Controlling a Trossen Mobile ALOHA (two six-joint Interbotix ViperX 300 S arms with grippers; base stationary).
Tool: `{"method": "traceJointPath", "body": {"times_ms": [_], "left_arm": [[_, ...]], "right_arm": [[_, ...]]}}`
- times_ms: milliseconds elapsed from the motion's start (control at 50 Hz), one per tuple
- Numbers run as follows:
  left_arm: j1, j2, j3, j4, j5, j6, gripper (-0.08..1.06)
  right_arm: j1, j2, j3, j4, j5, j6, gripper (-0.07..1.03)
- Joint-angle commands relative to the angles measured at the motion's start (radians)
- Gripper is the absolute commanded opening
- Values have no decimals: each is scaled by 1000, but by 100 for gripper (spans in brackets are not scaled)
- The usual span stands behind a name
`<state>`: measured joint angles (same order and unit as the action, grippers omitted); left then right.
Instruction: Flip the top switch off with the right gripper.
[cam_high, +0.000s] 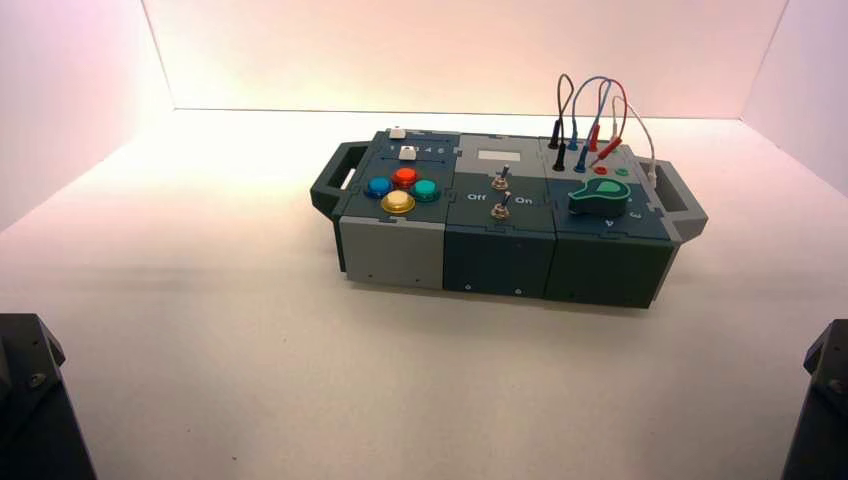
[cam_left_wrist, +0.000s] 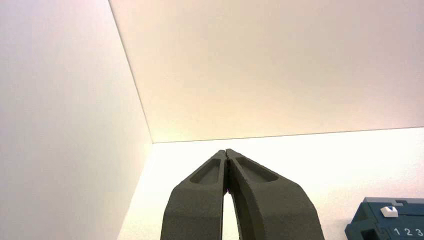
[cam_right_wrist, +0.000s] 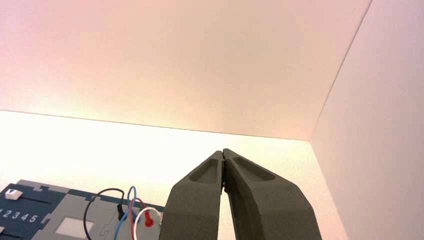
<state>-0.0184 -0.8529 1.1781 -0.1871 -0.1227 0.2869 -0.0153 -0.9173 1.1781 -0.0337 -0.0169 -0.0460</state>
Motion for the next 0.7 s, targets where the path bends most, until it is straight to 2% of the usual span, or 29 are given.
{"method": "traceJointPath", "body": {"times_ms": [20, 320, 480, 700], "left_arm": [[2, 2, -20, -2, -5, 2, -3], [2, 2, -18, 0, -2, 2, -3], [-2, 2, -18, 0, 3, 2, -3], [-29, 15, -28, 0, 37, 2, -3]], "right_arm": [[0, 3, -31, 3, -5, 2, -2], [6, 3, -32, 3, 6, 2, -2], [6, 9, -41, 11, 40, 5, -2], [8, 37, -69, 64, 98, 5, -2]]}}
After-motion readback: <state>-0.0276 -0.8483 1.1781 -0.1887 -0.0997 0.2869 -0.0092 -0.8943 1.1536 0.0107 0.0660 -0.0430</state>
